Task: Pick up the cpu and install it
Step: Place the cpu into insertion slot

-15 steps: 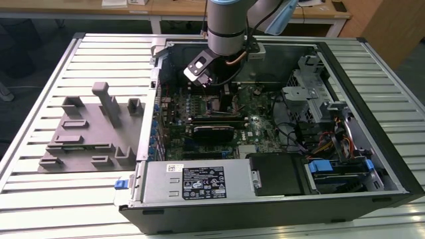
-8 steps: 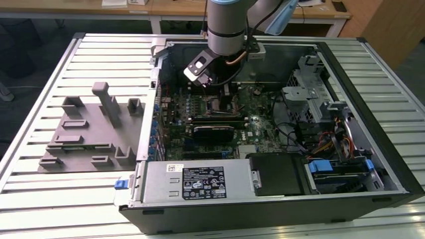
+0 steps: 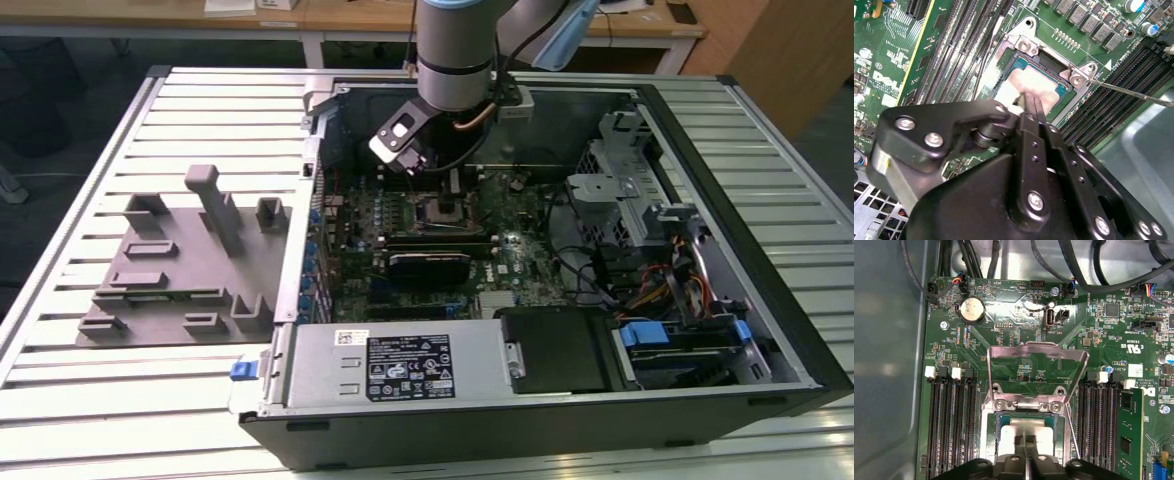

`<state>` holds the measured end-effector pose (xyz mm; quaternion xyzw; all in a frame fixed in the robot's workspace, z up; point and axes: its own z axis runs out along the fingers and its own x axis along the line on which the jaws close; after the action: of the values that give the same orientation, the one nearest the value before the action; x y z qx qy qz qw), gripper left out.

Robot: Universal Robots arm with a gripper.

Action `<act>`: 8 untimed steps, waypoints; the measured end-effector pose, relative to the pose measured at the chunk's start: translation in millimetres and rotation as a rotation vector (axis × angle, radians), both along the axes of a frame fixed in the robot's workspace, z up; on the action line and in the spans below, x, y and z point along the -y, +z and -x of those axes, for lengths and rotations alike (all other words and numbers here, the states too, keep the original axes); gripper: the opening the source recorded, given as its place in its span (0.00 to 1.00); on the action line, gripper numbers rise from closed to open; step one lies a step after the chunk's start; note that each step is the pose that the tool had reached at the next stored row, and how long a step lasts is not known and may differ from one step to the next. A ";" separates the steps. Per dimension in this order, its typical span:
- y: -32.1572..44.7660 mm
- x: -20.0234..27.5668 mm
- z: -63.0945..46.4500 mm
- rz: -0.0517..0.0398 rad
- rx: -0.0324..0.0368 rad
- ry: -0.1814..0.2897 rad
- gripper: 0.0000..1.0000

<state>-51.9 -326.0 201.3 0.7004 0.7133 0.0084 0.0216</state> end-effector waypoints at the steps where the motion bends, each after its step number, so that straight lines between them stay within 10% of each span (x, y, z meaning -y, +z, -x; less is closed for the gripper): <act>1: 0.0 0.0 0.0 0.0000 0.0000 0.000 0.12; 8: -0.3 0.0 0.0 0.0003 -0.0001 0.002 0.11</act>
<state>-51.8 -326.0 201.1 0.6997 0.7141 0.0082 0.0217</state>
